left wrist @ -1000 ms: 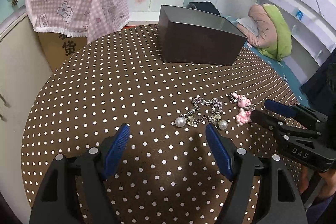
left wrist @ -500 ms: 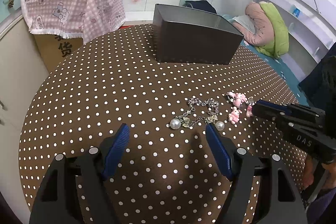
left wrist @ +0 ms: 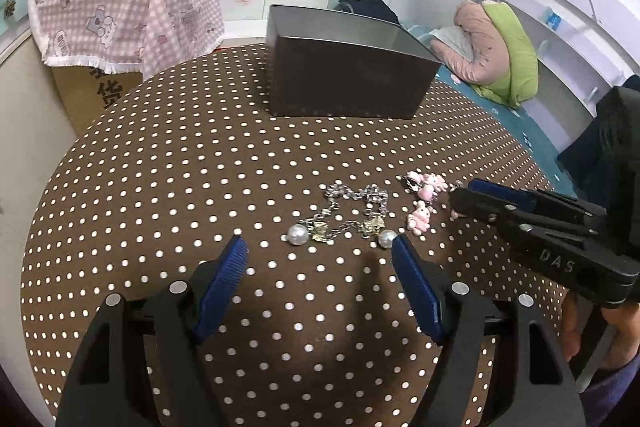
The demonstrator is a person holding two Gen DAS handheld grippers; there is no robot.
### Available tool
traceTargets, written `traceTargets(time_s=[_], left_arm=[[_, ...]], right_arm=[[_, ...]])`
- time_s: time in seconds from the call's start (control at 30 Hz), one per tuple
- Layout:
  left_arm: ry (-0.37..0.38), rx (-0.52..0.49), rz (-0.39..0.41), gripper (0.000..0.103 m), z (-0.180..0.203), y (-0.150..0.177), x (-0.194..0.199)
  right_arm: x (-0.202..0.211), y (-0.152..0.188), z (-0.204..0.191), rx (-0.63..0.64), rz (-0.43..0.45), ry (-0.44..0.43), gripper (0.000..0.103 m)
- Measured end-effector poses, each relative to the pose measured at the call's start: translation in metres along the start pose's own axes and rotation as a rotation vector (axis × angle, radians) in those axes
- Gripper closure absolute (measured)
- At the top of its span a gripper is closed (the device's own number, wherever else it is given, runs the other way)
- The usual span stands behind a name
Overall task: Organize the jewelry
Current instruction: 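Grasp a pink charm with the right gripper while the left grasps the silver pearl chain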
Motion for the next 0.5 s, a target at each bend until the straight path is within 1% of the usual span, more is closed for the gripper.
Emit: traceTargets(time_s=[0.1,0.17,0.23,0.27,0.33,0.4,0.43,0.5], left_arm=[[0.001,-0.005,0.002,0.03,0.001,0.0,0.0],[-0.001,-0.005,0.002,0.03,0.002,-0.001,0.0],[-0.002,-0.003,0.002,0.03,0.002,0.0,-0.001],[-0.002,-0.004,0.001,0.03,0.003,0.0,-0.001],[-0.005,-0.009,-0.001,0.03,0.004,0.0,-0.001],[-0.005,-0.013,-0.003,0.03,0.005,-0.002,-0.002],[-0.005,-0.013,-0.003,0.03,0.005,-0.003,-0.002],[-0.002,-0.017,-0.004,0.03,0.007,-0.003,-0.003]], right_arm=[[-0.002,0.001,-0.001,0.015,0.01,0.033,0.066],[-0.003,0.0,-0.002,0.017,0.018,0.024,0.067],[-0.004,-0.002,0.001,0.01,0.026,0.019,0.076],[-0.005,-0.003,0.004,0.01,0.03,0.025,0.085],[-0.005,-0.004,0.007,0.002,0.022,-0.002,0.085],[-0.003,-0.004,0.01,0.004,0.024,0.0,0.087],[-0.001,-0.004,0.012,0.003,0.027,-0.004,0.089],[0.003,-0.004,0.018,-0.011,0.031,-0.015,0.089]])
Point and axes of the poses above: each gripper's, at about its wrist camera, not at the fingertips, and x roughly against the way its jaws point, z to its right, y to its underside, the point moved 9 cm from there along -x, roughly the way its jaws point, and after that the axes turned 12 degrees about -x, right-handed, at the moved point
